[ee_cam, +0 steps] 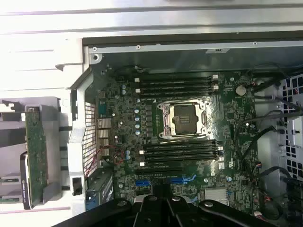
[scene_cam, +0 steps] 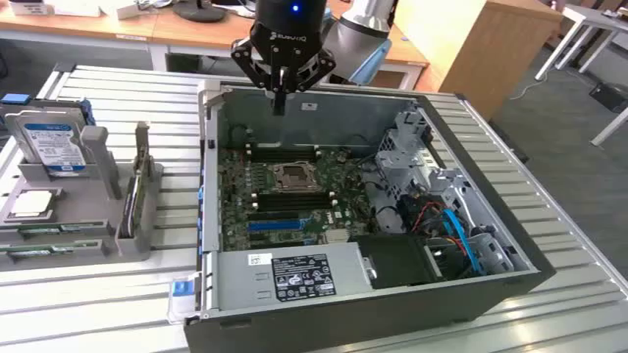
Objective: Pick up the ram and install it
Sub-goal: 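Reach for the ram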
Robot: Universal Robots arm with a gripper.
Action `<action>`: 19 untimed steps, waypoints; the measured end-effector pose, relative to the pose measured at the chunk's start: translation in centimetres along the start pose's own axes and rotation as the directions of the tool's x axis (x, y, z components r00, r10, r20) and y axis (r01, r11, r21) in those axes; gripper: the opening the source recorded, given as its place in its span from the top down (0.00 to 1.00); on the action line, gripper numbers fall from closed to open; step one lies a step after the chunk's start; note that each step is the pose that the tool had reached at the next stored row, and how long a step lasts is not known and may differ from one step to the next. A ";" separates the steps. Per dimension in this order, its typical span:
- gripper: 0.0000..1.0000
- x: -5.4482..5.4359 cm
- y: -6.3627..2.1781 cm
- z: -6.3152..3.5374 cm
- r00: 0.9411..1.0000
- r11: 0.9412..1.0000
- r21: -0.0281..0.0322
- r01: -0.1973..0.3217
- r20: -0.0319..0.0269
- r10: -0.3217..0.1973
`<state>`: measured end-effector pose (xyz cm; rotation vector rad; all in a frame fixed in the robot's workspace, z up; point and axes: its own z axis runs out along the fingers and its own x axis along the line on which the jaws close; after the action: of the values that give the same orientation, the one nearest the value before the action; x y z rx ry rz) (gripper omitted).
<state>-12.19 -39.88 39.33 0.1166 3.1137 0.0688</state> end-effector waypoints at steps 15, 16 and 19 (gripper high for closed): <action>0.89 0.3 -0.03 -0.01 1.000 1.000 0.000 0.000 0.000 0.000; 0.89 0.5 -0.04 -0.01 1.000 1.000 0.000 0.000 0.000 0.000; 0.89 1.2 -0.09 -0.02 1.000 1.000 0.000 0.000 0.000 0.000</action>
<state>-13.34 -39.88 39.32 0.1166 3.1137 0.0688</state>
